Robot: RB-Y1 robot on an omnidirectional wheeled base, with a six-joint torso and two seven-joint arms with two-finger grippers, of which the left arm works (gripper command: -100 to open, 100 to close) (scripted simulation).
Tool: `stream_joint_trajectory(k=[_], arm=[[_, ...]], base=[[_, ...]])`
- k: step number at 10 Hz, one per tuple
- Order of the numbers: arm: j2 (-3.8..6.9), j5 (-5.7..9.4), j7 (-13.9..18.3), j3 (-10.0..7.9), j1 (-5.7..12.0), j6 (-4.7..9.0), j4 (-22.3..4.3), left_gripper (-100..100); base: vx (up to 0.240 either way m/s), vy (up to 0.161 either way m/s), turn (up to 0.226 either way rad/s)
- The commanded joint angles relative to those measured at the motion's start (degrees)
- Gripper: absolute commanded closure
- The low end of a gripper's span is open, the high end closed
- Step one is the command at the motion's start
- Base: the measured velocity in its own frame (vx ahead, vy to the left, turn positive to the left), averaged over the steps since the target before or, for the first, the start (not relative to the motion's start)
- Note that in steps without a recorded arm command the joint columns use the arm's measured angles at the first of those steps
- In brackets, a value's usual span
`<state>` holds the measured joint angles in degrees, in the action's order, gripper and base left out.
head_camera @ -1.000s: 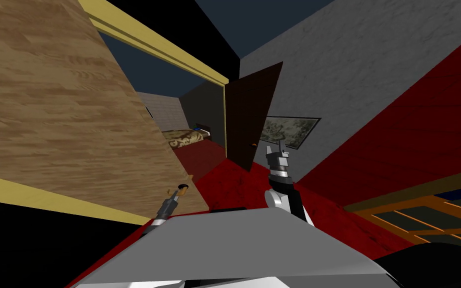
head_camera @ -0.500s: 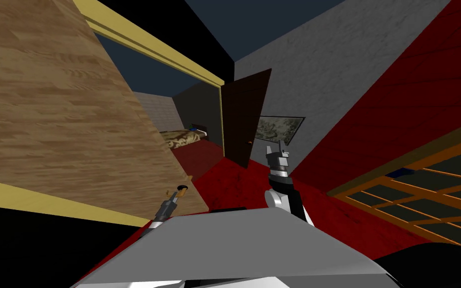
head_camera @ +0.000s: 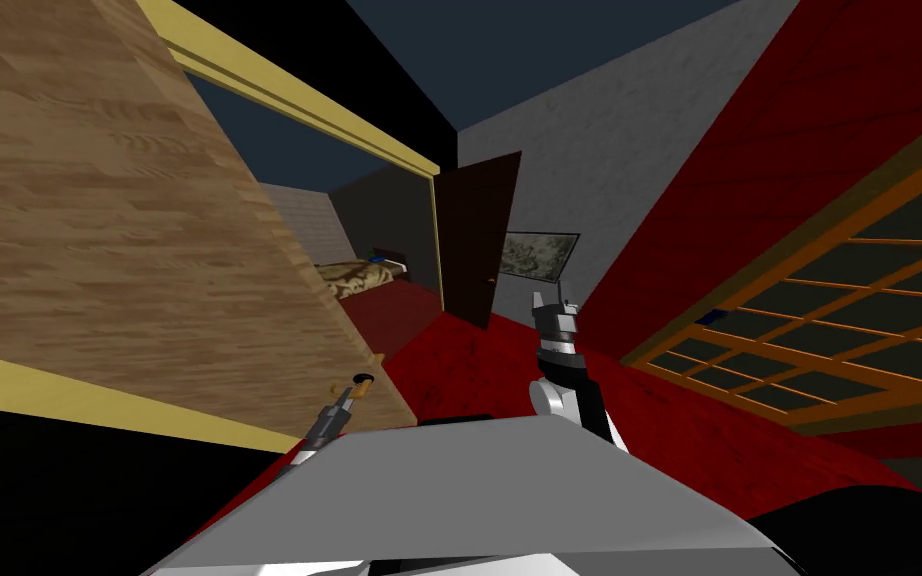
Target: Pull the door open
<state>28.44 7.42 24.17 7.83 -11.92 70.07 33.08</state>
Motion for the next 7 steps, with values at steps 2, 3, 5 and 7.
stream_joint_trajectory(k=[2, 3, 5, 7], arm=[[0.56, 0.02, 0.4, 0.08, -0.27, 1.22, -0.7, 100], [0.69, -0.01, 0.5, 0.17, -0.33, 1.63, -1.0, 100], [0.49, -0.11, 0.5, 0.49, -0.47, 1.54, -1.0, 100], [0.64, -0.05, 0.6, 0.64, -0.44, 2.21, -1.6, 100]], base=[[-0.210, 0.051, -0.125], [-0.190, 0.034, -0.106], [-0.116, 0.028, -0.089], [-0.200, 0.076, -0.196]])
